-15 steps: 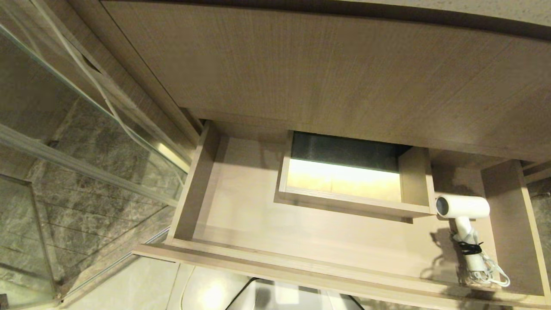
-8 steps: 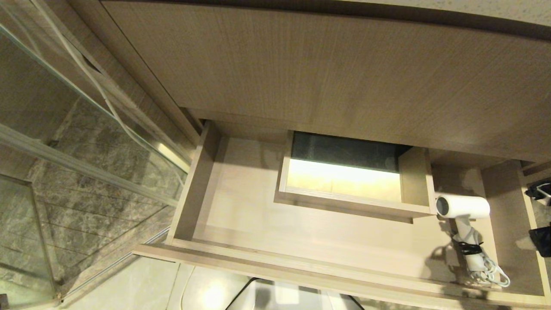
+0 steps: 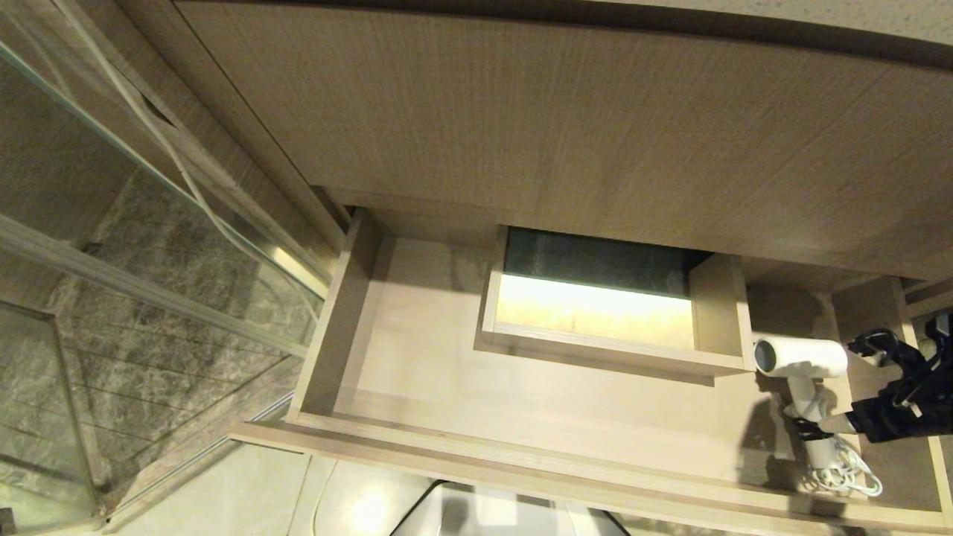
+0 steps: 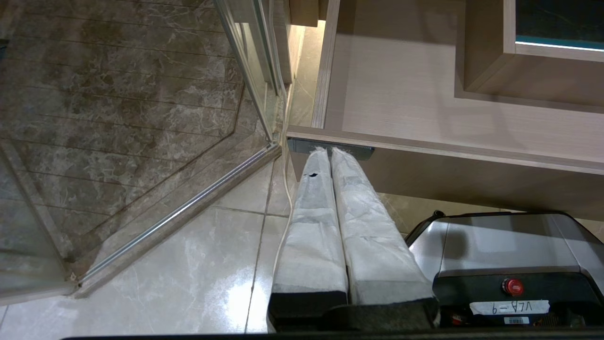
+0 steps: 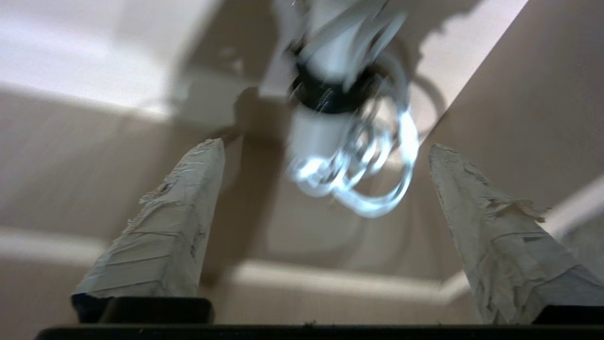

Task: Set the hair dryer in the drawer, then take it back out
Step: Take the hairdryer out

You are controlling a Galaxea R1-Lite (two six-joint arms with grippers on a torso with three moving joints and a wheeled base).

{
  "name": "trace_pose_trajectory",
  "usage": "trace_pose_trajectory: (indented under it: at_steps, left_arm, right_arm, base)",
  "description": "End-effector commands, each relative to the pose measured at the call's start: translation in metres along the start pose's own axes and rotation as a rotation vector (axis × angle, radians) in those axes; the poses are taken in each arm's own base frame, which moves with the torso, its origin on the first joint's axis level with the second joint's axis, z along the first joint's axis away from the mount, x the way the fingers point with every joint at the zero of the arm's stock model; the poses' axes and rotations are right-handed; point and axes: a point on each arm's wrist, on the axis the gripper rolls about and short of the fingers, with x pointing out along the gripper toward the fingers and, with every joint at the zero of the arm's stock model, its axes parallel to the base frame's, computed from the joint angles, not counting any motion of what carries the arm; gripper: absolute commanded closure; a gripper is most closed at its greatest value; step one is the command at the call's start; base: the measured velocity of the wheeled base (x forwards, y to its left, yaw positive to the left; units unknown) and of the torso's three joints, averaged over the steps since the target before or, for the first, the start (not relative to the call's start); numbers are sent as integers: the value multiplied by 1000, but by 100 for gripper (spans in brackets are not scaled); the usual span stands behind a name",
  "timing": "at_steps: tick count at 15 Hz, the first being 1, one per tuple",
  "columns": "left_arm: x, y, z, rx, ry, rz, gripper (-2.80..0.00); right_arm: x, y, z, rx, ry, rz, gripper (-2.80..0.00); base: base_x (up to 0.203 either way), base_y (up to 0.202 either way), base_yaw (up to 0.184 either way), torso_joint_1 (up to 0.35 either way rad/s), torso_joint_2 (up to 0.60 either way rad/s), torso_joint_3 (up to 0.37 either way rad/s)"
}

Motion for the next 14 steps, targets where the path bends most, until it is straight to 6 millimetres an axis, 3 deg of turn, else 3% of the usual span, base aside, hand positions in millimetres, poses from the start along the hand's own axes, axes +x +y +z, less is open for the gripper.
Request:
trace_pose_trajectory:
  at_steps: [1, 7, 14]
  left_arm:
    - [0, 0, 0, 0, 1, 0, 0]
    - [0, 0, 0, 0, 1, 0, 0]
    - [0, 0, 0, 0, 1, 0, 0]
  right_arm:
    - [27, -7, -1, -2, 5, 7, -280]
    - [58, -14, -9, 17, 20, 44, -280]
    - [103, -24, 13, -47, -84, 77, -280]
  base:
    - [0, 0, 0, 0, 0, 0]
    - [0, 0, 0, 0, 0, 0]
    - [0, 0, 0, 0, 0, 0]
